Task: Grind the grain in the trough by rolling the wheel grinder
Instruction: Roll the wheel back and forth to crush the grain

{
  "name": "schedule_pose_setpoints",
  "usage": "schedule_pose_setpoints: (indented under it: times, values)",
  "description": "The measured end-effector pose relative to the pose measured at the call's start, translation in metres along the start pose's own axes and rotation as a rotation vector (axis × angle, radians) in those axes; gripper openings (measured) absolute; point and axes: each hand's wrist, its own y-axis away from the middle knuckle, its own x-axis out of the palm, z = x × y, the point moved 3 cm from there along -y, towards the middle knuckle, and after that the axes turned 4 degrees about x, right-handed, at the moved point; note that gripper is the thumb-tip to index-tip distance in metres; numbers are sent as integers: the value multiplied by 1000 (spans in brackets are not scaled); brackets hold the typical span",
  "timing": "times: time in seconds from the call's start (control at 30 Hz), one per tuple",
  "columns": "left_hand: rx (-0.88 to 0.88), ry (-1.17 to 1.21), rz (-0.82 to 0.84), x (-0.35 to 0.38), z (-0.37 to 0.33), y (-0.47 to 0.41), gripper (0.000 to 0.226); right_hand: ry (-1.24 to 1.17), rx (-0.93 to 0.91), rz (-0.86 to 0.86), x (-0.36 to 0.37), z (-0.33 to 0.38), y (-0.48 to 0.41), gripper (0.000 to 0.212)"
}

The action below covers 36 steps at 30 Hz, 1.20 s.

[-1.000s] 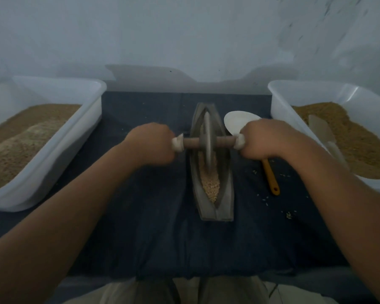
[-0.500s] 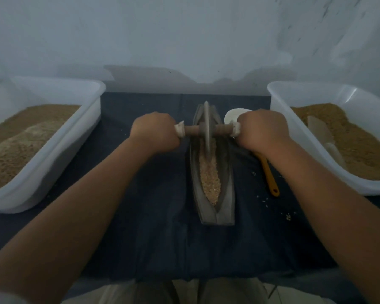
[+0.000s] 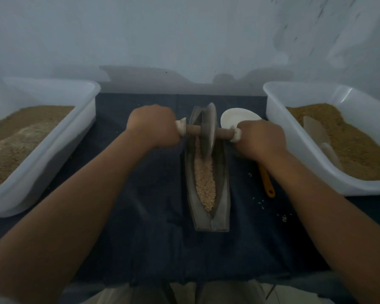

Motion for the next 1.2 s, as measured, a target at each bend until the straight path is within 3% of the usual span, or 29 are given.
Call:
schedule_pose_setpoints:
  times: [0.1,0.23,0.3,0.4,0.57,0.67,0.73,0.8,0.87,0.93,1.0,1.13,1.2]
  values:
    - [33,-22,17,-3,-5,0,27,-37,-7,89,-1,1,-5,32]
    - [206,68,239,4,-2,44,22,-123,-131,477,-20,-6,41,16]
    - [255,123,319,9,3,69,23,-159,-192,587,-31,-10,70,15]
    - [220,134,286,18,6,74,26,-75,-210,411,-29,-9,67,25]
    - [-13,7,-49,10,-2,27,29,0,-32,29,-7,1,13,33]
    - [-44,-3,-79,6,-6,11,27,21,9,29,-4,5,-4,35]
    - [8,5,-30,4,-5,15,27,9,-21,157,-8,2,0,29]
    - [132,29,95,4,-3,29,24,-112,-81,452,-18,-4,21,19]
    - [253,55,251,7,0,47,20,-248,-109,731,-29,-10,54,23]
    - [315,50,312,11,1,56,21,-269,-142,798,-32,-13,72,27]
    - [283,42,257,13,1,51,26,-215,-137,692,-30,-10,65,20]
    - [19,54,34,12,3,17,29,22,-23,224,-26,6,14,25]
    - [-50,36,-38,16,3,4,29,27,28,136,-26,12,-5,27]
